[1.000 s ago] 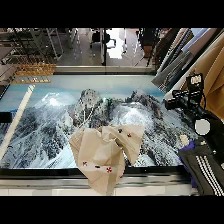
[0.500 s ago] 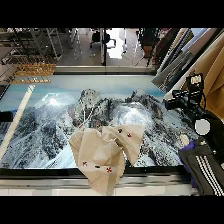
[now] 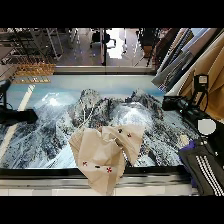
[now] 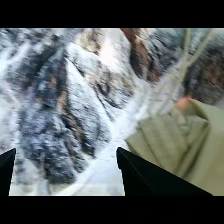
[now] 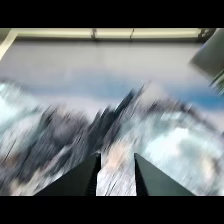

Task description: Fold the clothes and pants, and hang the long-sleeved shirts on hangers.

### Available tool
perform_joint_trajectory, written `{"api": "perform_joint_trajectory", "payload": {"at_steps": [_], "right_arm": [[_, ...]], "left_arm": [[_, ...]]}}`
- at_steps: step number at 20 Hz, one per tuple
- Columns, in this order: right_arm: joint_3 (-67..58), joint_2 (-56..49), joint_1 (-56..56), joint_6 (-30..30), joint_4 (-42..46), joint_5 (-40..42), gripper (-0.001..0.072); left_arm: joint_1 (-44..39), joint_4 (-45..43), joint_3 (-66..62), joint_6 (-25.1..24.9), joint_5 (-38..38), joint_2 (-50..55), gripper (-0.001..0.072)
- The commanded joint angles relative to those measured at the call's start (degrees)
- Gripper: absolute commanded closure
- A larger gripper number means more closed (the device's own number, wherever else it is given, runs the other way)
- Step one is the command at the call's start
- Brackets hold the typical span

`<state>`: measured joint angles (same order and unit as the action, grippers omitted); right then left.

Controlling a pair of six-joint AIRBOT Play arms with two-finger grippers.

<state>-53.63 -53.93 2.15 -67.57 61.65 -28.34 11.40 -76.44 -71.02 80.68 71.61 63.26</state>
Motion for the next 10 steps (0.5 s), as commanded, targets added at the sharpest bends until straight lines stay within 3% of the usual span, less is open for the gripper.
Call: {"api": "perform_joint_trajectory", "payload": {"at_steps": [1, 3, 5, 7, 8, 10], "right_arm": [[0.1, -1.0, 0.0, -2.5, -2.9, -24.3, 0.0391], [1.6, -2.5, -0.1, 0.2, -7.3, -37.9, 0.0169], [4.8, -3.4, -2.0, 6.1, -9.7, -46.1, 0.0163], [8.8, -3.3, -6.6, 9.8, -8.9, -45.3, 0.0059], [10.7, -3.3, -10.0, 13.3, -7.3, -43.1, 0.0046], [13.4, -3.4, -16.7, 13.5, -1.6, -36.0, 0.0047]], "left_arm": [[-0.2, 22.8, 7.5, -9.6, 2.7, 2.5, 0.002], [-0.7, 30.7, 13.0, -13.7, 2.3, 5.3, 0.0018], [-1.8, 33.5, 15.4, -14.3, 0.6, 9.6, 0.0016], [-3.5, 33.7, 15.4, -14.3, -0.4, 14.6, 0.0015], [-4.5, 33.7, 15.4, -14.3, -1.6, 16.9, 0.0015], [-6.7, 33.7, 15.4, -14.3, -4.5, 20.7, 0.0015]]}}
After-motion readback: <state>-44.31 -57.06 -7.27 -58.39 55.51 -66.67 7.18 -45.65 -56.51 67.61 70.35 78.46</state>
